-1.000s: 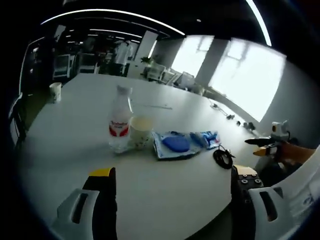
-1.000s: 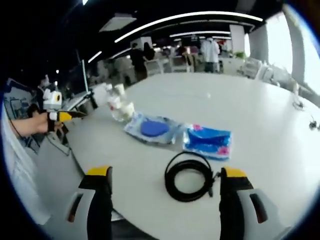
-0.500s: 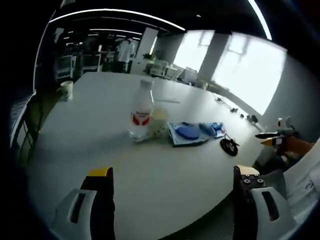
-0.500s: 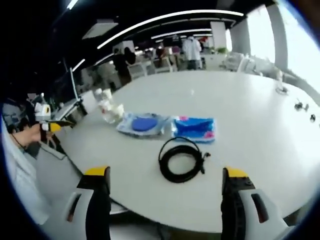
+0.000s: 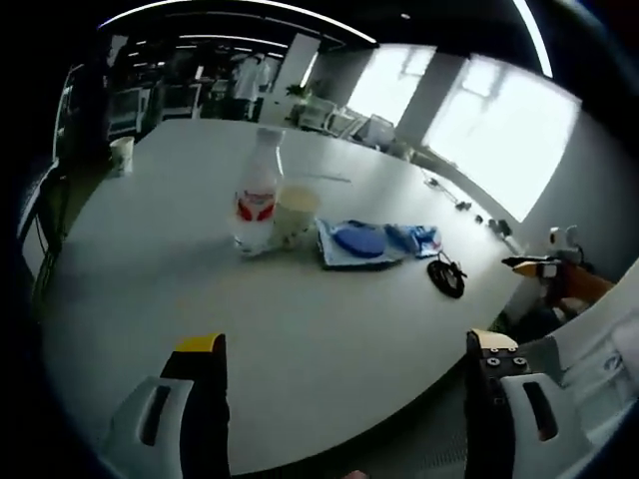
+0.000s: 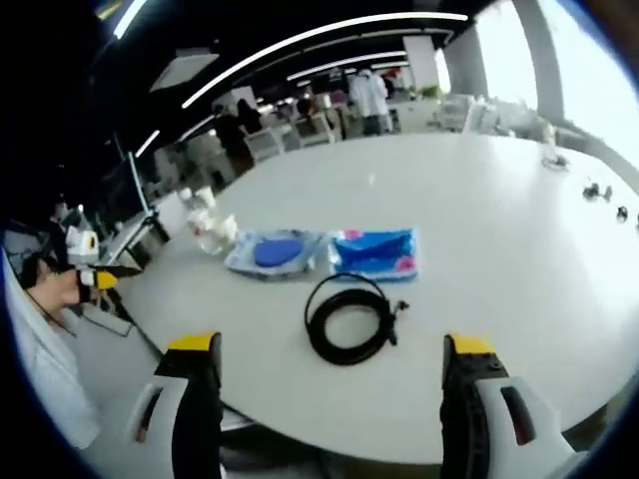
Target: Arrange the tabletop items into an orderly group along one side of the table until the central work area is clear of visible clutter.
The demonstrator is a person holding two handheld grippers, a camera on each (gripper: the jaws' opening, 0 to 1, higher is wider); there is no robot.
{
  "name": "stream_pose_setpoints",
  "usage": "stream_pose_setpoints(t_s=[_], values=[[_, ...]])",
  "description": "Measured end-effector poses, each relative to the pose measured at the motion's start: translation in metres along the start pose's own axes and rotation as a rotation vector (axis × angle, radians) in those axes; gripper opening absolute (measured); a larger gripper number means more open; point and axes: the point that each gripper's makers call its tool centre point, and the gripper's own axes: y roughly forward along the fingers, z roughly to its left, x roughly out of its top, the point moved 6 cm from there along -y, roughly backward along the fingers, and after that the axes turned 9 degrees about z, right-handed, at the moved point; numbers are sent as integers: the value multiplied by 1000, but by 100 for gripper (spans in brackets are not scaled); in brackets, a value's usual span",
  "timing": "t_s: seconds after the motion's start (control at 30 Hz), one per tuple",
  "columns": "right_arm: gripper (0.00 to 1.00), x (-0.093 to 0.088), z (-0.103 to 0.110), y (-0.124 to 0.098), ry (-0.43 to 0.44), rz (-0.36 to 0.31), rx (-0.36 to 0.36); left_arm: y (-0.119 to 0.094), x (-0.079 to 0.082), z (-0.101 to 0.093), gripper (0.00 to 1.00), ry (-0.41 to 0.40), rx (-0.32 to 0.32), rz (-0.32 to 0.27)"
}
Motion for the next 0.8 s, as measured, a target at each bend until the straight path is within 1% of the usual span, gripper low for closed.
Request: stream_pose_setpoints(t_s=[0.1,0.13,0.2,0.27,0.37,0.47,0.53,0.63,0.7,0.8], values=[[89,-3,-3,2,-17,24,0,4,5,1,97,-42,-1,-34],[89,-4,-5,2,-20,31,-1,5,6,0,97,-54,0,-34],[89,-5,-7,2,-25,44,1,6,8,-3,96,-53,5,-40],[89,-5,-10,1,-23,39,2,8,9,-4,96,-49,5,-39],[88,-7,-14,-2,31,12,8,15,10,-3,96,-49,9,-19],[87,-15,-17,0,45,28,-5,16,13,-5,95,-46,14,-19],[87,-19,-17,3,50,37,0,16,13,-5,95,-41,14,-23],[87,-21,-18,7,57,40,9,16,11,-3,95,-50,23,-31],[86,-21,-17,11,70,47,15,15,6,-2,94,-106,21,-41],[86,-18,-12,13,61,52,32,10,4,-5,94,-103,22,-51]])
